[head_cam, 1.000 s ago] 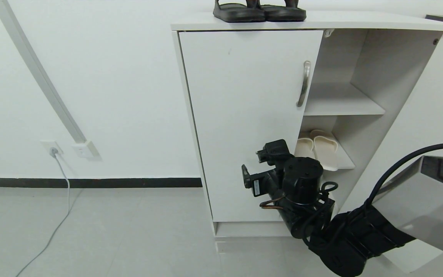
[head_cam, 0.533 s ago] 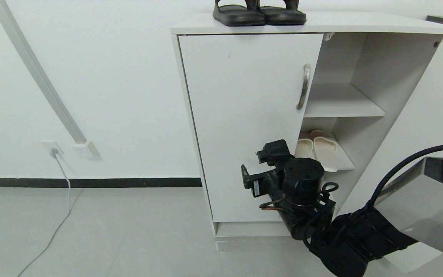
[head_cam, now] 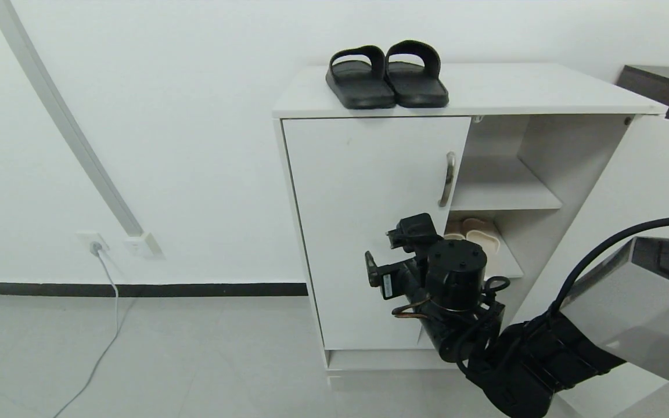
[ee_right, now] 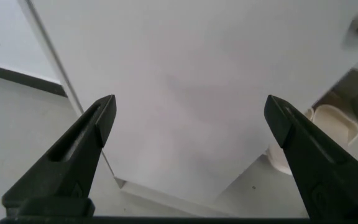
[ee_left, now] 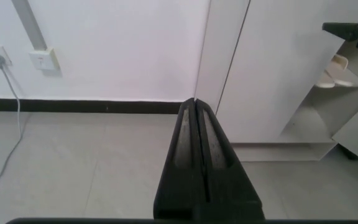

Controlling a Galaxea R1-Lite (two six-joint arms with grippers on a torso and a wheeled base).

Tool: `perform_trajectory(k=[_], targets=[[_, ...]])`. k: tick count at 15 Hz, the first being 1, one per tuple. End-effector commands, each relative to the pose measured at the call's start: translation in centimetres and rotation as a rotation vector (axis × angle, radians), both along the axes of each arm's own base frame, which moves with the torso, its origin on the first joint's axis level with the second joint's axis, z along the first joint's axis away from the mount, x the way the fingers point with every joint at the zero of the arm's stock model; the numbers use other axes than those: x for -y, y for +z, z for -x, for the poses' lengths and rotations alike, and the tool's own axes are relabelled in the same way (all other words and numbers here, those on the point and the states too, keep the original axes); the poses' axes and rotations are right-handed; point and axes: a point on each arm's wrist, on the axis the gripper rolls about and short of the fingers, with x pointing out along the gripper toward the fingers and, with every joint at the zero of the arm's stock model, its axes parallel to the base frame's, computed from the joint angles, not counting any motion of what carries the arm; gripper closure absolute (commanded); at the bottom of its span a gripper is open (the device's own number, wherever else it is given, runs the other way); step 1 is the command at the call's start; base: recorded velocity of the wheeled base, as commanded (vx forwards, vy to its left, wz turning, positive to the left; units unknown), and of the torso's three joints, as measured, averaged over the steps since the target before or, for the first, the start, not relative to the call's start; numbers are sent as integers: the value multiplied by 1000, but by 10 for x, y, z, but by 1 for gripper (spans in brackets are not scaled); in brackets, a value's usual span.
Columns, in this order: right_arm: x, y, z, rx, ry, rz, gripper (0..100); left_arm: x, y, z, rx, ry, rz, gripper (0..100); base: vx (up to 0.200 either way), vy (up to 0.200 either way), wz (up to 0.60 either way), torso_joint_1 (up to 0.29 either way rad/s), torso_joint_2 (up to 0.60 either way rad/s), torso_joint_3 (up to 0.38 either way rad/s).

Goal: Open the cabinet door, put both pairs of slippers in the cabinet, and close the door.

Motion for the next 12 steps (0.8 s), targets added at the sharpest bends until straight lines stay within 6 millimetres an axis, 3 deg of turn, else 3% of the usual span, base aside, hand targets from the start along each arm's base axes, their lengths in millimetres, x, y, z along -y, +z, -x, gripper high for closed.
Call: perform_trajectory(k=[1, 12], targets=[[-1, 0, 0, 2, 1, -1, 0, 0, 0, 0, -1, -1, 0, 100, 0, 0, 0, 119, -456, -330], [6, 9, 4, 33, -2, -8, 0, 0, 0, 0, -2, -9, -44, 100, 0, 0, 0, 168, -485, -321]])
